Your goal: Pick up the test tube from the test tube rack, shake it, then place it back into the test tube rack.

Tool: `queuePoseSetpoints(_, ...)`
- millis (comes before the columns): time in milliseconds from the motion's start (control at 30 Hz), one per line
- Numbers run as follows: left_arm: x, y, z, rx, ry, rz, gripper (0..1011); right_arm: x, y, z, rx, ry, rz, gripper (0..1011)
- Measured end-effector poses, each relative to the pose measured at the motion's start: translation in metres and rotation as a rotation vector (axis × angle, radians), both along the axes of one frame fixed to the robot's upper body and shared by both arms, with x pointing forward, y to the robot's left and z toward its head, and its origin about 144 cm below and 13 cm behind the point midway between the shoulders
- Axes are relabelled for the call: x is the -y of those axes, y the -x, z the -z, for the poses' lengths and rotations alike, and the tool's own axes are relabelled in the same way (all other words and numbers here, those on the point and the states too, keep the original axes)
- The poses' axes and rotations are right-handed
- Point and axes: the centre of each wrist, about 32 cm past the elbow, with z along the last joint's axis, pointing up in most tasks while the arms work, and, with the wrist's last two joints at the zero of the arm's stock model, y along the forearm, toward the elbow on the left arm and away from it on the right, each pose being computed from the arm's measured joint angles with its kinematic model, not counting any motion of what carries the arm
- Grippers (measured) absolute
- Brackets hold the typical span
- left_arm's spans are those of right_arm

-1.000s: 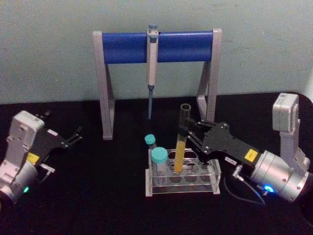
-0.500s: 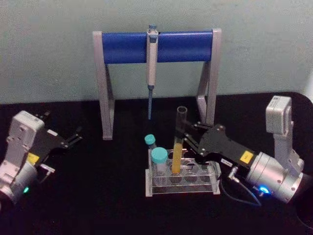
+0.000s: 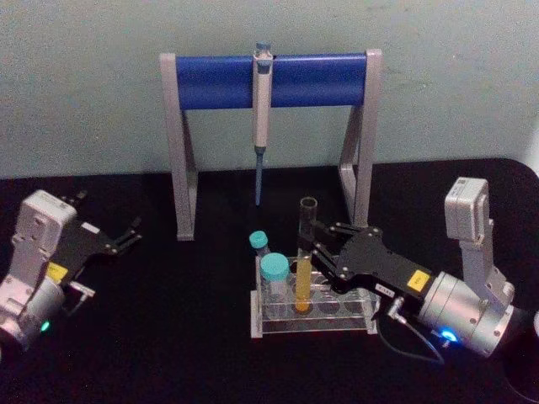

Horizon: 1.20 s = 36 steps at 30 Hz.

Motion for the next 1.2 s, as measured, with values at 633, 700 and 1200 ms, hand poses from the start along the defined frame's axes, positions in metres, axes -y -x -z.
queuePoseSetpoints(633, 0.0, 0.0, 0.0, 0.0, 0.0, 0.0, 1001, -0.001, 0.003, 0.014, -0.034, 0.014, 0.022, 224)
queuePoseSetpoints(700, 0.0, 0.0, 0.0, 0.0, 0.0, 0.0, 1001, -0.001, 0.003, 0.015, -0.035, 0.014, 0.023, 224)
queuePoseSetpoints(1200, 0.0, 0.0, 0.0, 0.0, 0.0, 0.0, 1001, -0.001, 0.004, 0.02, -0.051, 0.011, 0.033, 225)
